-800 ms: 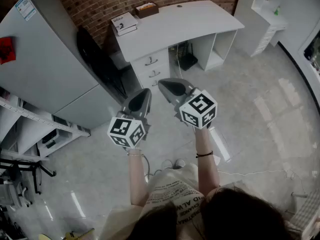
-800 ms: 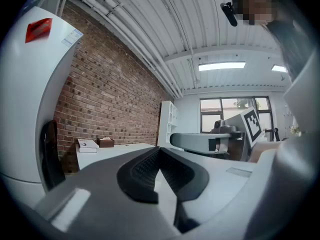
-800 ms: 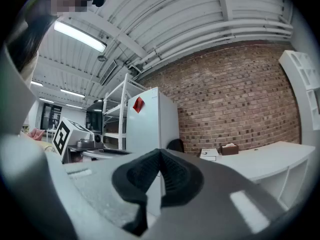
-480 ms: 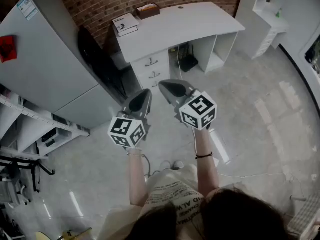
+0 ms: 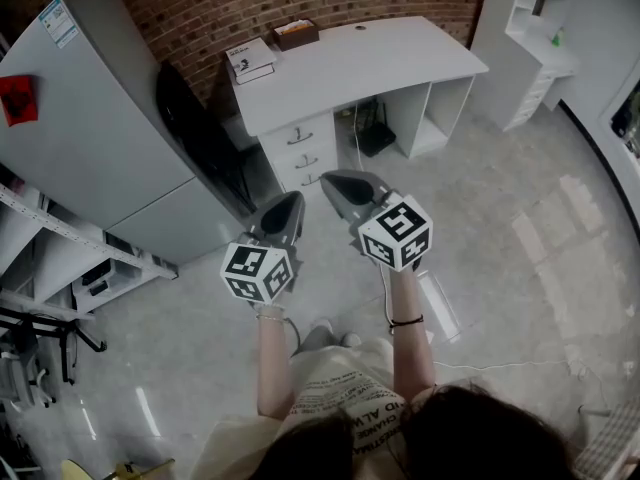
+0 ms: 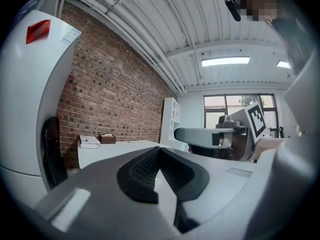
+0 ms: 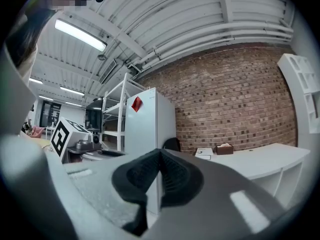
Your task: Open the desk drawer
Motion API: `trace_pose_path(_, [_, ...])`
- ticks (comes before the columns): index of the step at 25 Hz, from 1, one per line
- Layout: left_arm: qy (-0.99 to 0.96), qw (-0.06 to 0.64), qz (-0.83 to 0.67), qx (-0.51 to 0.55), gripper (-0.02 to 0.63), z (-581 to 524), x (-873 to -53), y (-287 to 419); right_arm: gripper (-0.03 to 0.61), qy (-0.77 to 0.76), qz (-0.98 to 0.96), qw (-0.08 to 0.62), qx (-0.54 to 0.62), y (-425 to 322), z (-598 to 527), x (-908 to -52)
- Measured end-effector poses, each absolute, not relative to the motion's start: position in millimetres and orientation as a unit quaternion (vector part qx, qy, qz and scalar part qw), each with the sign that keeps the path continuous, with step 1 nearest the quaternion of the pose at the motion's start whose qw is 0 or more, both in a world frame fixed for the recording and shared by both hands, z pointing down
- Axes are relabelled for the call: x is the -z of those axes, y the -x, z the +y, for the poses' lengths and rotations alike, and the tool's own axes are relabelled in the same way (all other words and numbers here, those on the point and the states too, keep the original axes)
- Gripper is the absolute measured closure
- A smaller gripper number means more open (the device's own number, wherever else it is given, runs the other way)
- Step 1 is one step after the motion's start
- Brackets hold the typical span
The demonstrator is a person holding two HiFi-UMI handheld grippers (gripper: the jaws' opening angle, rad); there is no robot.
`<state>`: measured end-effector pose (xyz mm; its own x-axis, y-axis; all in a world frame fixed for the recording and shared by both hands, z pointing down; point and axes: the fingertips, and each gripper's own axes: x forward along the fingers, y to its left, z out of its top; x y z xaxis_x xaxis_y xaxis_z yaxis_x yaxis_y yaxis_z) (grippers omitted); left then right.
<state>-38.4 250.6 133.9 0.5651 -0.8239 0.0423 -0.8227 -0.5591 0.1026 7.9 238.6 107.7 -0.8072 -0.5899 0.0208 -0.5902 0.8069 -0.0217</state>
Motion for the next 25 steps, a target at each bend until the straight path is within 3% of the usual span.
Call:
trace_pose_path(10, [-0.875, 0.065, -0.48, -0.003, 0.621, 229, -143, 60, 0.578, -0.313, -0.949, 0.0, -0.034, 4, 211, -119])
trace_pose_path(25, [-0.885, 0.087, -0.457, -0.018, 0.621, 106, -172, 90, 0.578, -0.346, -0.935, 0.01, -0.073, 26, 88, -155])
